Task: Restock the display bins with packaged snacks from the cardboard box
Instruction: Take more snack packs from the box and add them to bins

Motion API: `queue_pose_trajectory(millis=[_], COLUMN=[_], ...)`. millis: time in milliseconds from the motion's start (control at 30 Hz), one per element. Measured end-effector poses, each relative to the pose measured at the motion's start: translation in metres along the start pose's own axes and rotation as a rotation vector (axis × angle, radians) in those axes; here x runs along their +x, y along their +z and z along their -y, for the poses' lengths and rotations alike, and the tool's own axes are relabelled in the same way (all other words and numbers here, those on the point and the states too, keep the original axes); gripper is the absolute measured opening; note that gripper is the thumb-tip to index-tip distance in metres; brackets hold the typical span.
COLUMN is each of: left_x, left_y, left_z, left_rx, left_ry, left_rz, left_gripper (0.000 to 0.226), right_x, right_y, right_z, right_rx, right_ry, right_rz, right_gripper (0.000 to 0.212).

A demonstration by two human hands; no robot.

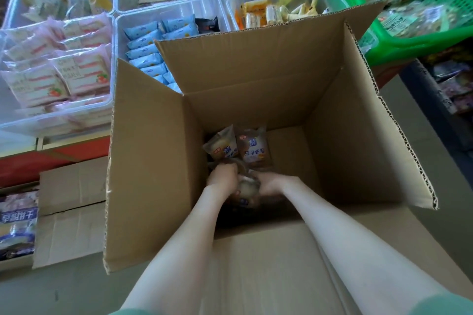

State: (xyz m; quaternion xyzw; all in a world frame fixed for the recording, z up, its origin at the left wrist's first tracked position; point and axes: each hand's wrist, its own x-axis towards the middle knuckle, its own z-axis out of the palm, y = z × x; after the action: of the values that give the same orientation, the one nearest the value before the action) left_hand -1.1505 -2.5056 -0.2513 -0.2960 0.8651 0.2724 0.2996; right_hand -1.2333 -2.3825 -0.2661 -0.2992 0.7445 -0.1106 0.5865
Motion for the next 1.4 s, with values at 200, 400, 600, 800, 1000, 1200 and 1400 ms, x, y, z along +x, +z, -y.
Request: queue_pose_trajectory(millis=[200, 400, 600, 800, 1000, 1200, 1400], left_x=[-0.002, -0.027, -0.091, -0.172, -0.247, -0.259, -0.228], left_y=[-0.016, -0.052, -0.106, -0.150, -0.198, -0.253, -0.315], left_z=[-0.017, -0.052, -0.077, -0.059, 0.010, 0.116, 0.273], left_rx=[-0.435, -0.587, -0.645, -0.645, -0.904, -0.974, -0.873], left_ry=[0.008, 0.073, 0.399, 0.625, 0.614, 0.484, 0.392], left_rz=[-0.090, -0.242, -0.168, -0.394, -0.526, -0.549, -0.712], left_gripper=[0.020, 0.031, 0.044, 0.022, 0.021, 0.027, 0.029], right_x=[-0.031, -0.091, -0.176, -0.257, -0.275, -0.232, -0.121], right_y=[-0.026, -0.056, -0.065, -0.022, 0.037, 0.060, 0.072], right_z=[-0.009, 0.000, 0.037, 0.094, 0.189, 0.307, 0.451], right_rx=[0.085, 0.190, 0.277, 0.468, 0.650, 0.629, 0.538], right_ry=[-0.021, -0.021, -0.109, -0.349, -0.612, -0.653, -0.609], right_rz=[-0.207, -0.363, -0.571, -0.782, -0.998, -1.001, -0.965], right_gripper=[0.048, 0.021, 0.028, 0.030, 0.034, 0.028, 0.026])
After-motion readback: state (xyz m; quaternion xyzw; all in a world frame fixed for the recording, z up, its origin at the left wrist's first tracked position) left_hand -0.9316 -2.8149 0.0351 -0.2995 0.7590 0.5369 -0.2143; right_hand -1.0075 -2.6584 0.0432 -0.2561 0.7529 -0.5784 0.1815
